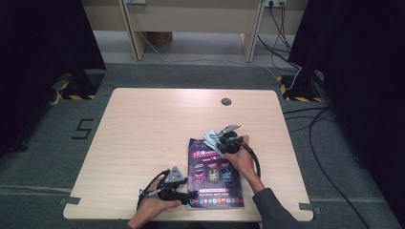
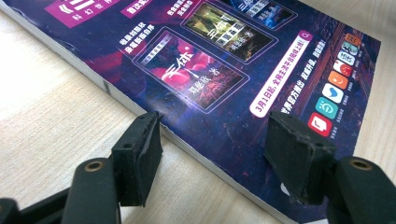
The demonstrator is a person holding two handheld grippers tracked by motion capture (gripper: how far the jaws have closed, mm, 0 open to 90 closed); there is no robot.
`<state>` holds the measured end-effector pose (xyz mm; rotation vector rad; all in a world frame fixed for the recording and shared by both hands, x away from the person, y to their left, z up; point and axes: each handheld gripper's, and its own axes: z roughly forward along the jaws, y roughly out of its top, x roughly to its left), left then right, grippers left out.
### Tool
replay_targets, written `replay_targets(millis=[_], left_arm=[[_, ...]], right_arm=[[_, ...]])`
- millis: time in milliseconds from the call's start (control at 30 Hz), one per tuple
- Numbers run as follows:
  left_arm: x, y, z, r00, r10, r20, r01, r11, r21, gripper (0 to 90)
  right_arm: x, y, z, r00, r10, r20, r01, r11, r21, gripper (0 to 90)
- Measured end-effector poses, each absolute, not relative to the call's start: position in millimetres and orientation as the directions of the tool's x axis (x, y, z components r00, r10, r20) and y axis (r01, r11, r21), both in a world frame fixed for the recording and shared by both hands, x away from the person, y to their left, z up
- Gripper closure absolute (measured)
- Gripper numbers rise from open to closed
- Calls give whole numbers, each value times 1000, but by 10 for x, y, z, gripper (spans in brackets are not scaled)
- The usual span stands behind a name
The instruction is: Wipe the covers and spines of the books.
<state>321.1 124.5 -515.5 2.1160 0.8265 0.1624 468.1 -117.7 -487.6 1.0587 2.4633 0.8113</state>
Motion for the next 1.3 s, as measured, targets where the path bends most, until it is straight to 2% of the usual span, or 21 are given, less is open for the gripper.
replay_targets(millis=[200,267,800,933,1133,1300], left_arm=[[3212,1245,-5156,775,609,-167,501,-432,750,354],[3214,1245,-5156,776,608,-166,500,-433,750,354],[3214,1247,-5157,778,607,-163,497,-436,750,353],[3212,1248,-5160,777,607,-167,498,-431,752,352],[3210,1248,-5161,776,608,-166,498,-430,753,352],[3210,1252,-5162,778,606,-165,496,-432,753,352]], right_arm=[[4736,-1429,-4882,-617,786,-31,598,494,631,788],[4729,-1404,-4879,-615,787,-47,593,501,630,790],[4578,-547,-4914,-776,629,-44,457,609,649,789],[4526,-408,-4924,-788,613,-67,431,625,651,791],[4539,-477,-4905,-783,619,-62,446,629,637,780],[4576,-700,-4882,-765,641,-71,472,631,615,780]])
